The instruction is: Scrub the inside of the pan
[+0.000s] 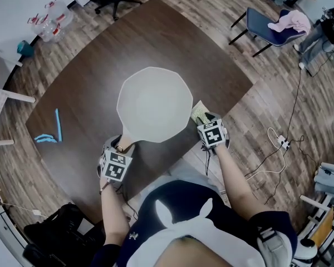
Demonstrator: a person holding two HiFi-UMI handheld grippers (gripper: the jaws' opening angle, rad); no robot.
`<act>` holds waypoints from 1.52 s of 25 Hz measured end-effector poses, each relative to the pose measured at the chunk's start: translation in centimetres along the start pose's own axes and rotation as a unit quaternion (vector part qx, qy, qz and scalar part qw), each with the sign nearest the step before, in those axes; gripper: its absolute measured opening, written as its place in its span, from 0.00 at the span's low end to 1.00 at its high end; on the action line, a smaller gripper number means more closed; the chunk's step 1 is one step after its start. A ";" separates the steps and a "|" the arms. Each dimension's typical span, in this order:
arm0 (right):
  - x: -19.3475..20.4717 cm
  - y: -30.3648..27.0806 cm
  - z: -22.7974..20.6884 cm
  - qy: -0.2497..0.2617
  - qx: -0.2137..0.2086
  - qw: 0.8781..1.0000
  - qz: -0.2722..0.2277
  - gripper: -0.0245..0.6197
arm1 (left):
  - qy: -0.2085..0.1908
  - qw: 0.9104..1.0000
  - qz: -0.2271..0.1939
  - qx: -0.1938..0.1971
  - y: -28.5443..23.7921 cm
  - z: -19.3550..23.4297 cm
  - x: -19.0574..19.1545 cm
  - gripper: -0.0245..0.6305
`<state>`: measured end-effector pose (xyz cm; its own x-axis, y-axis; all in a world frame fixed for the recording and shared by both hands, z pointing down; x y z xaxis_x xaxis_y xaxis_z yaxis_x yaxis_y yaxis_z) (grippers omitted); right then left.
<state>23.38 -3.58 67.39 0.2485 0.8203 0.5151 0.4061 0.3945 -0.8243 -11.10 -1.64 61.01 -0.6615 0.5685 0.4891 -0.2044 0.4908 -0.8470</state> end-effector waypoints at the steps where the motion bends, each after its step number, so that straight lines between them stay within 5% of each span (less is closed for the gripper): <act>1: -0.1 0.1 0.0 -0.001 -0.003 1.000 0.007 0.27 | 0.000 1.000 0.001 0.000 0.0 0.0 -0.1 0.42; 13: -0.2 0.3 0.0 0.003 -0.016 1.000 0.018 0.05 | -0.007 1.000 0.000 0.000 0.0 -0.1 -0.1 0.42; 27: -1.3 3.0 0.6 -0.020 -0.015 0.999 -0.034 0.05 | -0.006 1.000 -0.001 0.012 -0.1 0.0 0.3 0.39; 38: -6.4 8.0 1.9 -0.019 -0.022 0.990 -0.141 0.05 | -0.018 1.000 -0.002 0.021 0.4 0.1 0.1 0.38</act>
<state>23.41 -4.88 57.08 0.0863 0.6961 0.7128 0.4933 0.5917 -0.6376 -11.32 -1.48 60.74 -0.6858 0.5425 0.4851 -0.2361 0.4646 -0.8535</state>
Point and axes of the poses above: the fingertips, and each gripper's own axes: y backward along the fingers, z to its left, x out of its underside, the point moved 4 cm from there along y, backward along the fingers, and after that the axes turned 15 degrees about -x, right-handed, at the moved point
